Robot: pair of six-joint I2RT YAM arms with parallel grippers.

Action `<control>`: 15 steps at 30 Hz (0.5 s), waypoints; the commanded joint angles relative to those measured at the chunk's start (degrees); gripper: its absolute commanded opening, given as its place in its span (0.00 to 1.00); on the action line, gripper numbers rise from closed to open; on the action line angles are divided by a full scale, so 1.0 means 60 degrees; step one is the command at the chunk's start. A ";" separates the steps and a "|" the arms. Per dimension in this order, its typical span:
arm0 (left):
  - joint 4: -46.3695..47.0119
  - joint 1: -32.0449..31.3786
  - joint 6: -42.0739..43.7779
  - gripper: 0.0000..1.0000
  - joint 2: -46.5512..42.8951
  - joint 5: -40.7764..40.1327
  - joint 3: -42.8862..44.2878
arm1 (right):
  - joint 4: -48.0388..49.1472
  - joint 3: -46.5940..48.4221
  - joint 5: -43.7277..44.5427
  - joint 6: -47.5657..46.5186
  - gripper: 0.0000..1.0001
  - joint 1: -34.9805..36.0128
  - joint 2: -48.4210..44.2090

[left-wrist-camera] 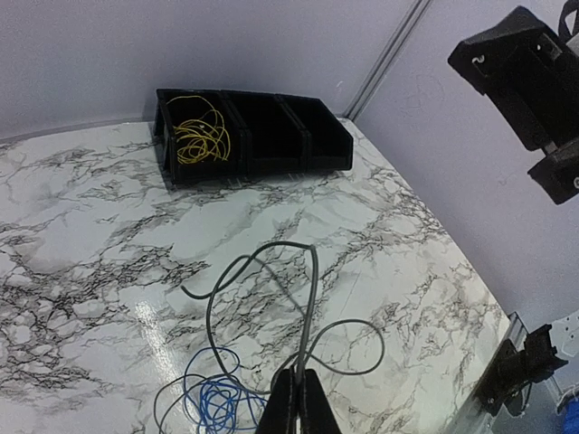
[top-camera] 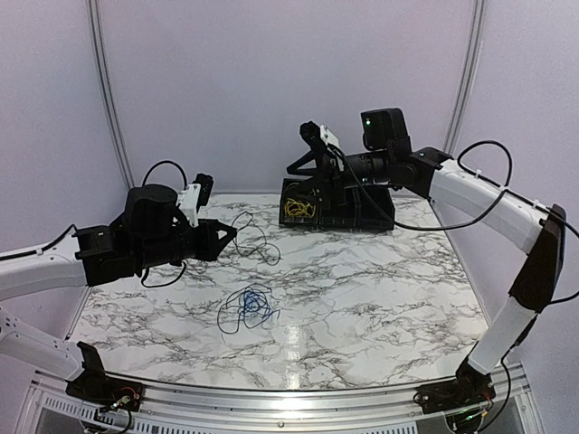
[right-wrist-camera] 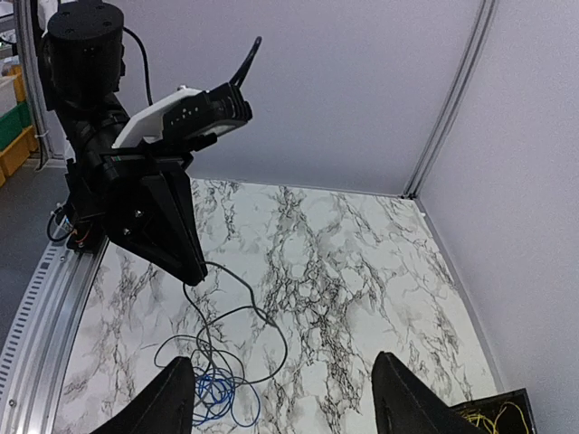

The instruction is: Untangle the cables

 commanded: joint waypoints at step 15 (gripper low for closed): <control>0.0231 -0.0942 0.0782 0.00 0.0319 0.1087 0.0979 | -0.0545 0.0130 -0.0072 -0.1204 0.38 0.1317 0.0997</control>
